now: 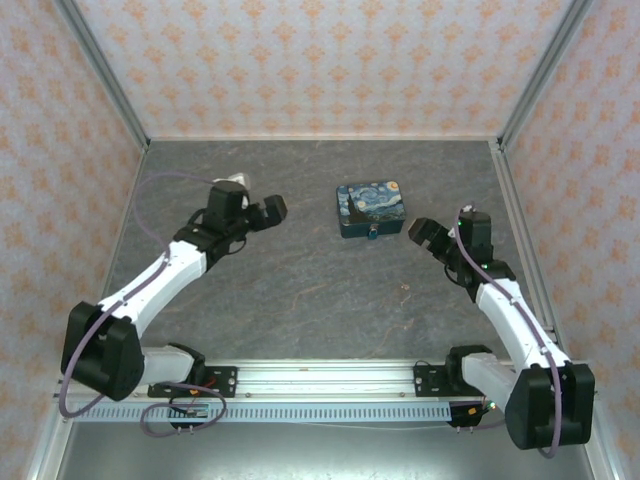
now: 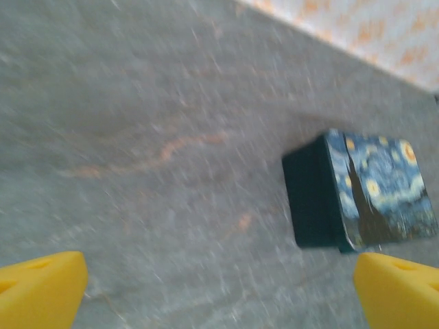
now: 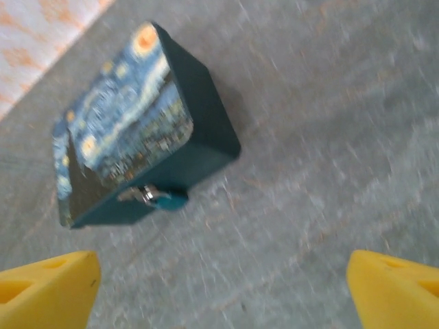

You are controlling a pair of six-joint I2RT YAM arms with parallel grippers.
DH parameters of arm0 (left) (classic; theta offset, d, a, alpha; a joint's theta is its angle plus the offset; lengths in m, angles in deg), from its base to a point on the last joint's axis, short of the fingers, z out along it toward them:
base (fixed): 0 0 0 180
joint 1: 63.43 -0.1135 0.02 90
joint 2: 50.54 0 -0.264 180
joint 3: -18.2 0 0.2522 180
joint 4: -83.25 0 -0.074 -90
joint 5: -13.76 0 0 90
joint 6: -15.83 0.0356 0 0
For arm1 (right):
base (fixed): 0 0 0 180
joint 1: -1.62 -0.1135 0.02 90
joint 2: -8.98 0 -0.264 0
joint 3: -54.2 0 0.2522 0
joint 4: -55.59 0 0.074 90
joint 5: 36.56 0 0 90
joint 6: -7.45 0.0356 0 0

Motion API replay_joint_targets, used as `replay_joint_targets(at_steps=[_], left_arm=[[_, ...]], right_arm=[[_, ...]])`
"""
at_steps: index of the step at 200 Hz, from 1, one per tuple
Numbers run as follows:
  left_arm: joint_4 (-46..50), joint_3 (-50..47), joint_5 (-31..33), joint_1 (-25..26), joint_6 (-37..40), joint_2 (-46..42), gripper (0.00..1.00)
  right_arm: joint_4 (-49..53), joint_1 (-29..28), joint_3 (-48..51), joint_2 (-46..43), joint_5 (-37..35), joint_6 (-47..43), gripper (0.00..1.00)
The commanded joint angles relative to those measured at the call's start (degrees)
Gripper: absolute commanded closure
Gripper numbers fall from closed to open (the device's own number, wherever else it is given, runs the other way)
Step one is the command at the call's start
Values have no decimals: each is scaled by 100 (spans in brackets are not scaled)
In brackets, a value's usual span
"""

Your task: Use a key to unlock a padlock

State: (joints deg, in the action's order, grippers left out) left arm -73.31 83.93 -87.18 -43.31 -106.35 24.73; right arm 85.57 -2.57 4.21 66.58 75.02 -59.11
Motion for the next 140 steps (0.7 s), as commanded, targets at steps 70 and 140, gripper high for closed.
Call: replay_joint_targets(at_steps=[70,140], left_arm=[[-336,426,173,818,-404,653,0],[-260,490,259,836,-359,701,0]], right_arm=[[2088,-932,-416,1303,-987,257,40],[1972,-1693,-762,2321,-1457,687,46]])
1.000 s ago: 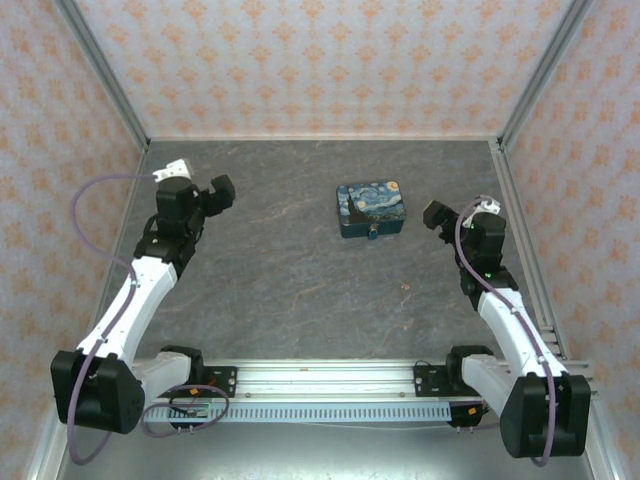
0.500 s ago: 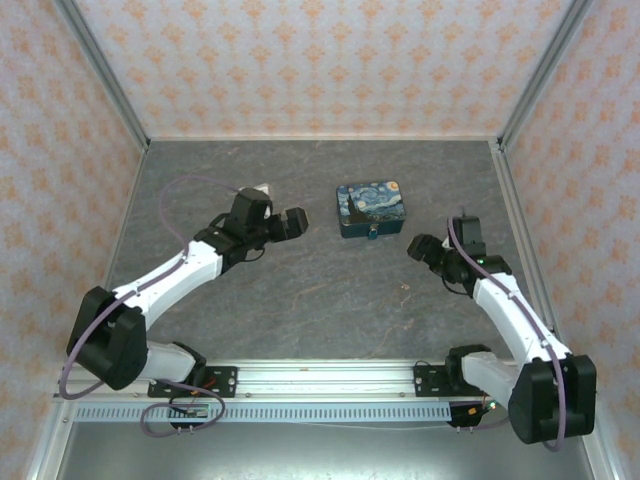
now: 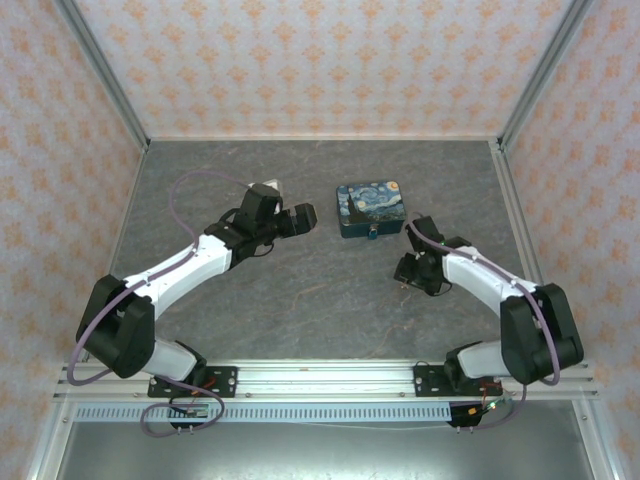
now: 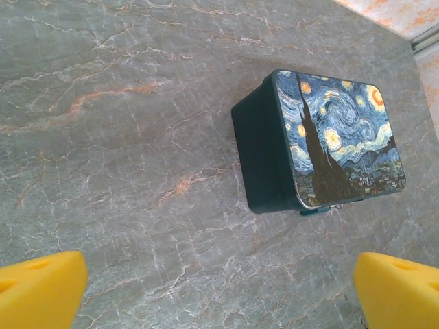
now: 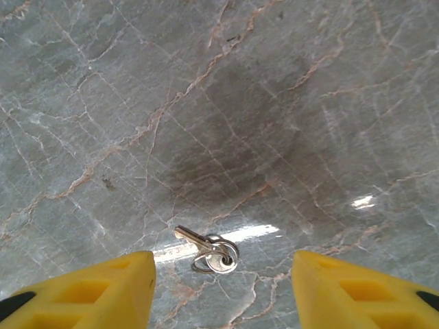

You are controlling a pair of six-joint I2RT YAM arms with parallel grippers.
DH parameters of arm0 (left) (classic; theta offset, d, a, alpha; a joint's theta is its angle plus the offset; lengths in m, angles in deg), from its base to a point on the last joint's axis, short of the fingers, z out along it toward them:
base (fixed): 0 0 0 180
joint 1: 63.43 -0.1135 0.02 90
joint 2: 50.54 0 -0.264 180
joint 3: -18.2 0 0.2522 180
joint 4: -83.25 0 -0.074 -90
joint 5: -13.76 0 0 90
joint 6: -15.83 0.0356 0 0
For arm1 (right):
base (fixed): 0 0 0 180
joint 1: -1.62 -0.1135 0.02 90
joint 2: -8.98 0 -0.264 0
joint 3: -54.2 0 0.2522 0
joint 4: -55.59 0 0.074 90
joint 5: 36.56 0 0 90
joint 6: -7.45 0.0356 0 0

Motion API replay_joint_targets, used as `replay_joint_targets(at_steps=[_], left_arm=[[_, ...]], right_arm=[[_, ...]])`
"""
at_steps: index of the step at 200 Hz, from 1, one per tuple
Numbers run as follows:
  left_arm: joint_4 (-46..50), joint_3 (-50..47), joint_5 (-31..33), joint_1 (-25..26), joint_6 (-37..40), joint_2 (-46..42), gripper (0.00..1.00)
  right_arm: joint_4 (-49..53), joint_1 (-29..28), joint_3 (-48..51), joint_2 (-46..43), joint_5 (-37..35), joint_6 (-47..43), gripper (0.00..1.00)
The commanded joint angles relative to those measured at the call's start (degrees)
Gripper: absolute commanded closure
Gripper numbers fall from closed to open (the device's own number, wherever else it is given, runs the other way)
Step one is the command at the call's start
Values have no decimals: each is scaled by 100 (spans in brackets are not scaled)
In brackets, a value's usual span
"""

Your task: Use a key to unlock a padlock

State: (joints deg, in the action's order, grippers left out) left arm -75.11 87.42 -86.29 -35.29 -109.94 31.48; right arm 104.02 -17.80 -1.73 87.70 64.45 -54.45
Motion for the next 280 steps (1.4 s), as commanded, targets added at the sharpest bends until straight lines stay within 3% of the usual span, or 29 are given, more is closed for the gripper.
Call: replay_joint_targets(at_steps=[1,122,280], left_arm=[[-79,140,178,34,0,25,0],[36,123,271,38,28,38,0],[159,189,354,34,52,27,0]], right_arm=[[123,-173,-168,216,-398,226,46],[62,-353,-106,651,-444,381,64],[15,-451,15,384,-382,574,92]])
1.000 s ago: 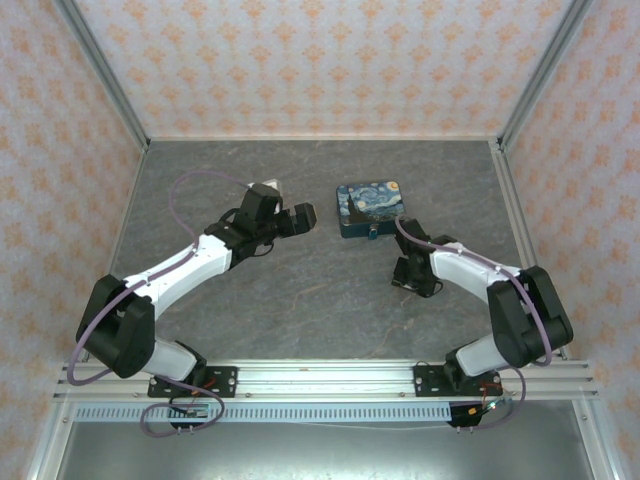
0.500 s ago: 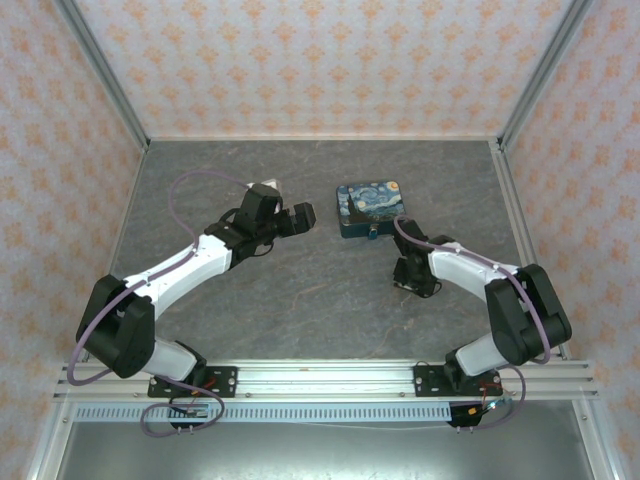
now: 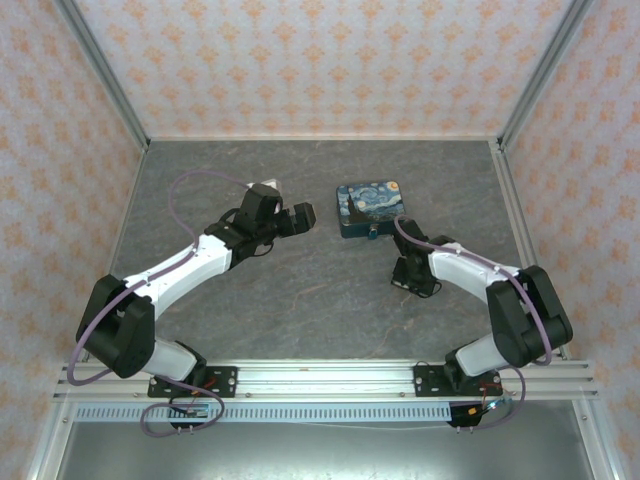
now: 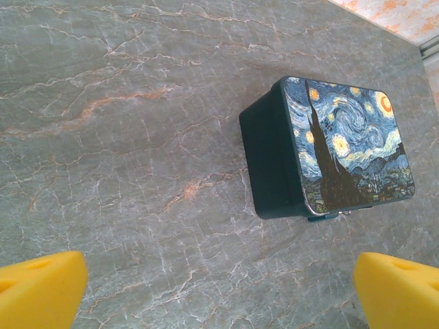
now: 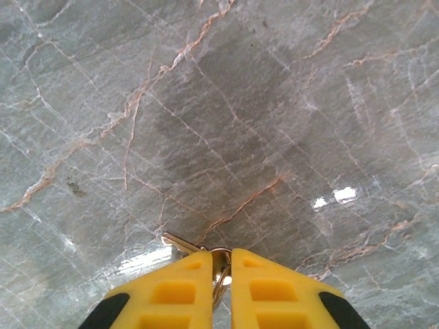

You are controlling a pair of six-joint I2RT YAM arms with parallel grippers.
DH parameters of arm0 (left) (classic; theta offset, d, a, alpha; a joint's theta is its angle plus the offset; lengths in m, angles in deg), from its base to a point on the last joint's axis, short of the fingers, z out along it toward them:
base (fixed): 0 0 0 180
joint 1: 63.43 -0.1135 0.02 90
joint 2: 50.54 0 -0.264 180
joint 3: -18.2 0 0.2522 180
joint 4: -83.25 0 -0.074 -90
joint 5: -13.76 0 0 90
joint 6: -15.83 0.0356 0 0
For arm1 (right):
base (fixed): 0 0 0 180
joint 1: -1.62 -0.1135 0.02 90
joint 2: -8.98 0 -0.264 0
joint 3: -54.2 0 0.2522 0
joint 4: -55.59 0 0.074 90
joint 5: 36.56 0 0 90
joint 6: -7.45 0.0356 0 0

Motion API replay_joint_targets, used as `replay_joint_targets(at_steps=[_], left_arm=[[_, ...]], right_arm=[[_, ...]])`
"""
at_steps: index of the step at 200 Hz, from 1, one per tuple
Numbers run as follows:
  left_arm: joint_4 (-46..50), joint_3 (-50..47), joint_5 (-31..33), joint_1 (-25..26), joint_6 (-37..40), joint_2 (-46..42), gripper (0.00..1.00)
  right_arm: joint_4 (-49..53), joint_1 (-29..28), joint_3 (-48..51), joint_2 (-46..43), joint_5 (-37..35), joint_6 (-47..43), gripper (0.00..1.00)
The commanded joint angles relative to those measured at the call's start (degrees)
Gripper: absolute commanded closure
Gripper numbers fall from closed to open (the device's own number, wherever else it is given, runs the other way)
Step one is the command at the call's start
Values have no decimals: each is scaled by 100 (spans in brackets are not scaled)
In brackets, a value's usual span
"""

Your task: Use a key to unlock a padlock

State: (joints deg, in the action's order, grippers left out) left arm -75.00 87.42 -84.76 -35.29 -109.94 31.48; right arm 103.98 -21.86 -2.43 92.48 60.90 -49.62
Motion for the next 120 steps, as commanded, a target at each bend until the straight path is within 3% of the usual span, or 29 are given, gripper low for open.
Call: replay_joint_targets(at_steps=[1,39,78,120], left_arm=[[145,191,201,34,52,30,0],[150,207,214,34,20,0,0],[133,198,122,38,-98,-71,0],[-145,104,-378,29,-870,-229,0]], right_arm=[[18,-43,86,-96,-27,95,92],[-134,-50,103,-200,85,204,100],[-572,-50,230,-429,382,444,100],[-1550,-43,418,-868,1067,1101,100]])
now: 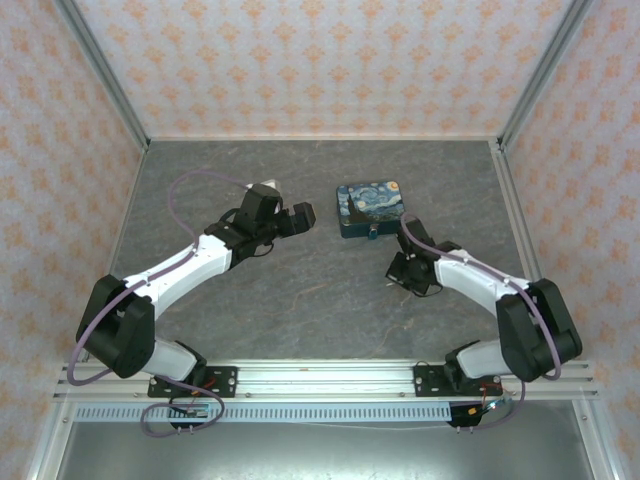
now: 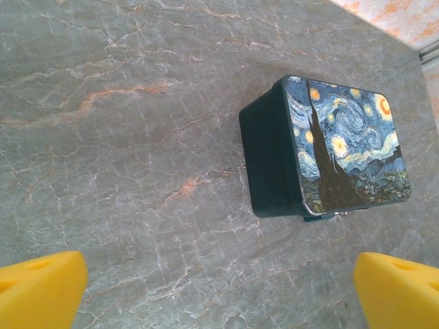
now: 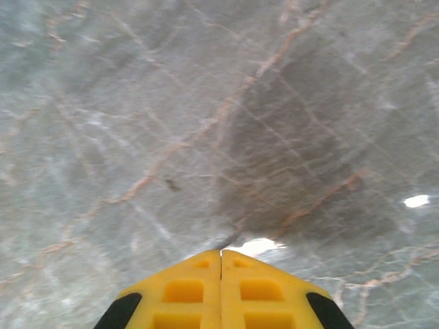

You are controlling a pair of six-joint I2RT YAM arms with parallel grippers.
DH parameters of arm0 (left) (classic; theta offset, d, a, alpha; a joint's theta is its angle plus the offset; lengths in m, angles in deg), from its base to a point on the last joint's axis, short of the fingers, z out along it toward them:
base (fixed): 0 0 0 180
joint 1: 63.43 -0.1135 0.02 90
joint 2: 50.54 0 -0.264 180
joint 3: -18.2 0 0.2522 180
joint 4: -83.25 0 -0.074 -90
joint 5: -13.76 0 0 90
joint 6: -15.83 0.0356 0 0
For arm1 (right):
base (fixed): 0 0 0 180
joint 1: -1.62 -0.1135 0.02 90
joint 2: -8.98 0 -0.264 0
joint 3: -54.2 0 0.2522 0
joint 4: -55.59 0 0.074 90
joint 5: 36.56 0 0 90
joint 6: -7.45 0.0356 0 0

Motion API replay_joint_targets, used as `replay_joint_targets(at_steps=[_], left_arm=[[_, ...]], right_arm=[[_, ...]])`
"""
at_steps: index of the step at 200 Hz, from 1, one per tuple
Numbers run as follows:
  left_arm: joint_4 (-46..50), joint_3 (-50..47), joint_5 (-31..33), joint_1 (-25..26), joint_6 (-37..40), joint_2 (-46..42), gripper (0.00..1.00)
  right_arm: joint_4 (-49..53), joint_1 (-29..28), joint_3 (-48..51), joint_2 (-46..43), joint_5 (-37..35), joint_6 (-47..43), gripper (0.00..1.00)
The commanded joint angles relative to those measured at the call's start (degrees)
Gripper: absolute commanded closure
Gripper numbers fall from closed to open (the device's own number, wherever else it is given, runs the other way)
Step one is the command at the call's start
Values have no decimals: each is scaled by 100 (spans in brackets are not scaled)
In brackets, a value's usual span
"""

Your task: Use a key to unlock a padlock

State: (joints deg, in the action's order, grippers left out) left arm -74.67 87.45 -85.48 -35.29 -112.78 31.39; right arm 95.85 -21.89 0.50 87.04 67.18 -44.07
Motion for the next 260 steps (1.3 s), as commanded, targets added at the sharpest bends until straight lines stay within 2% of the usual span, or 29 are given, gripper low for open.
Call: replay_joint_targets(at_steps=[1,45,88,129,147,208,260], left_arm=[[-184,98,-324,31,-612,-221,0],[-708,-95,-877,35,-2418,-280,0],[-936,-106,-1367,42,-4655,-104,1],[-1591,-132,-1599,243,-6451,37,8],[-1953,-192,-1586,385,-7131,74,15],[-2081,-167,-1401,583,-7979,34,26],[-2320,-381,-1292,596,-8317,-28,31]], right_arm=[[-762,-45,131,-334,456,568,100],[-1834,-42,90,-756,872,1433,100],[-2296,-44,-349,-906,947,1381,100],[-3253,-55,-607,-665,1280,1487,100],[-3565,-123,-750,-503,1387,1522,100],[-4041,-682,-1251,82,1483,1522,100],[-4320,-918,-1264,211,1551,1698,100]])
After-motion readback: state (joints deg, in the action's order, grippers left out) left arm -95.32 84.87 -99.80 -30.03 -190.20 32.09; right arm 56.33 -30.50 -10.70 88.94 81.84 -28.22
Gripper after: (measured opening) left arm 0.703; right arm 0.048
